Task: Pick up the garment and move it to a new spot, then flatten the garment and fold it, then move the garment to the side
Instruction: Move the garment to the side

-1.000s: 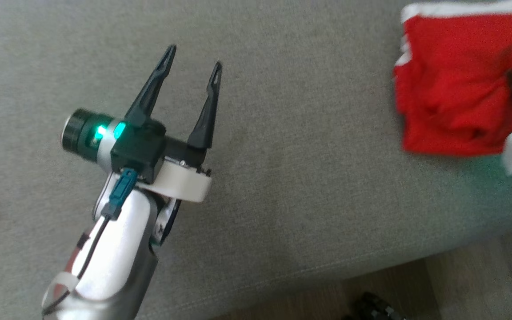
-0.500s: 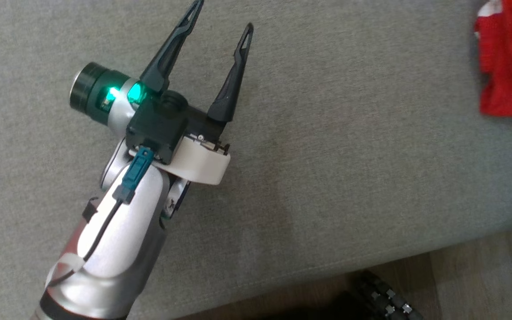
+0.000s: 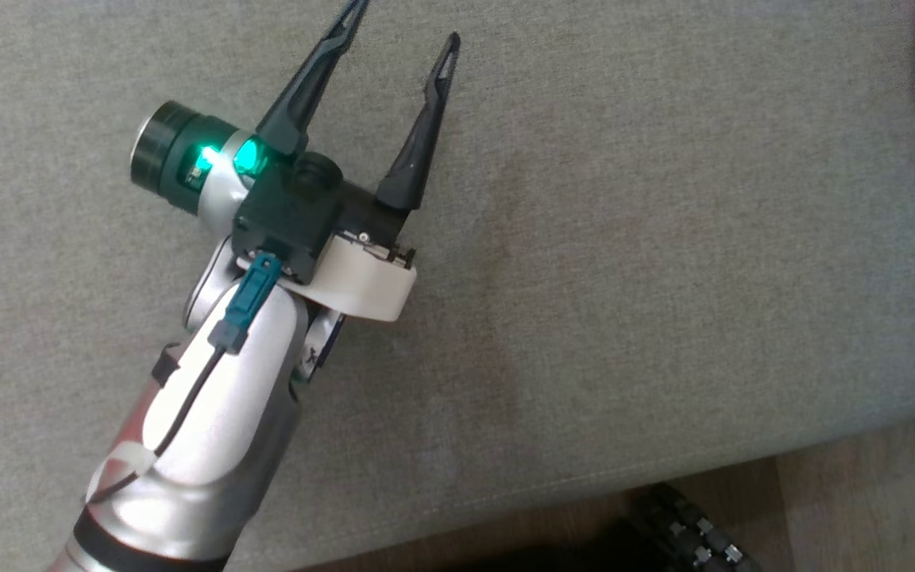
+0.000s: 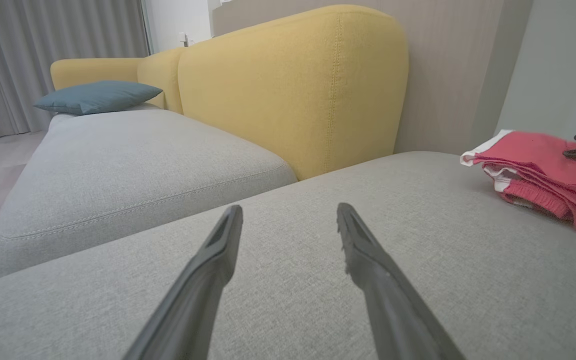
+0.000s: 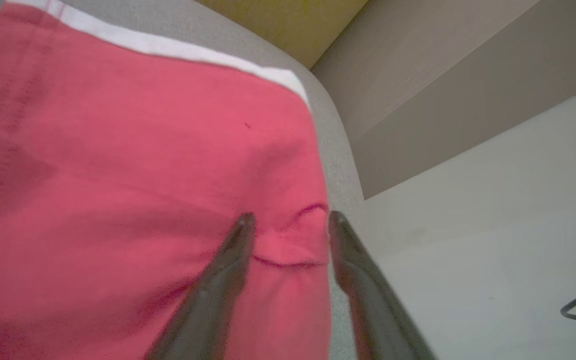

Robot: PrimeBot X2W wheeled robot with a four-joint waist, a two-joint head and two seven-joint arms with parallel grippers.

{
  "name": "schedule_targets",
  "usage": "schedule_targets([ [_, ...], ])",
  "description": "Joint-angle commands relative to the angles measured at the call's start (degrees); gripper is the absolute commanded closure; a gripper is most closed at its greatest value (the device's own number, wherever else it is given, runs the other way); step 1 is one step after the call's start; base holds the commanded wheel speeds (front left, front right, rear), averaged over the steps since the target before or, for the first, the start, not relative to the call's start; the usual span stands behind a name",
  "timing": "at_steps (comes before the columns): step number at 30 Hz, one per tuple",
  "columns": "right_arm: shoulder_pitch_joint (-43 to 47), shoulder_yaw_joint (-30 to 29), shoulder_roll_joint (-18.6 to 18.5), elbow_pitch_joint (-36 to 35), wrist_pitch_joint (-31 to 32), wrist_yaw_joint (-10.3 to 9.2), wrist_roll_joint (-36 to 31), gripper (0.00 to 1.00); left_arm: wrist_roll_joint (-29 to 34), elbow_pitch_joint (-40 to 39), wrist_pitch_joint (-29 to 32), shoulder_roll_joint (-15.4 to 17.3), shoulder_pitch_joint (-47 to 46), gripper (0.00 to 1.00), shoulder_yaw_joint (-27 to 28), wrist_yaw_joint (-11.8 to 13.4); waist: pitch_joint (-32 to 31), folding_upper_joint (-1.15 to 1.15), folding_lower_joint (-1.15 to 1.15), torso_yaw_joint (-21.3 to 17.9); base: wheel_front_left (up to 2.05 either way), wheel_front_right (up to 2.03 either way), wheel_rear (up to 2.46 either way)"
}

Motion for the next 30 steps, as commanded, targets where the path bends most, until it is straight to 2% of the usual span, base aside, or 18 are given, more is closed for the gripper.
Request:
schedule_targets([
  [1, 1.2, -0.6, -1.6, -1.9, -0.7, 0.37, -0.4, 0.0, -0.3, -1.8, -0.2, 0.4, -1.2, 0.0, 1.2, 0.0, -0.5, 0.0, 0.0, 0.0, 0.0, 0.0, 0.0],
  [5, 2.9, -3.4, 1.7, -2.8, -3.1, 0.37, -1.8, 0.0, -0.8, -1.8, -0.3, 0.6, -0.3, 0.0, 1.4, 0.4, -2.4, 0.0, 0.0, 0.0, 0.0, 0.0, 0.0],
  [9, 5.0, -5.4, 4.8, -3.7, -7.6, 0.37, -0.2, 0.0, -1.3, -1.8, -0.3, 1.0, 1.4, 0.0, 1.6, 0.9, -4.8, 0.0, 0.0, 0.3, 0.0, 0.0, 0.0],
  [15, 11.2, -6.8, 13.5, -9.9, -13.6, 0.37, 2.4, 0.0, -2.9, -1.4, -0.3, 2.0, 6.1, 0.0, 3.4, 2.7, -10.1, 0.0, 0.0, 0.8, 0.0, 0.0, 0.0],
  [24, 21.8, -2.1, 25.0, -21.9, -16.4, 0.37, 5.0, 0.0, -5.9, -1.6, -0.3, 2.6, 13.8, 0.0, 6.5, 5.8, -17.1, 0.0, 0.0, 4.8, 0.0, 0.0, 0.0],
  [30, 26.8, 1.0, 28.3, -27.5, -15.3, 0.37, 6.3, 0.0, -7.2, -1.5, -0.3, 2.8, 17.4, 0.0, 8.0, 7.1, -20.7, 0.0, 0.0, 8.8, 0.0, 0.0, 0.0],
])
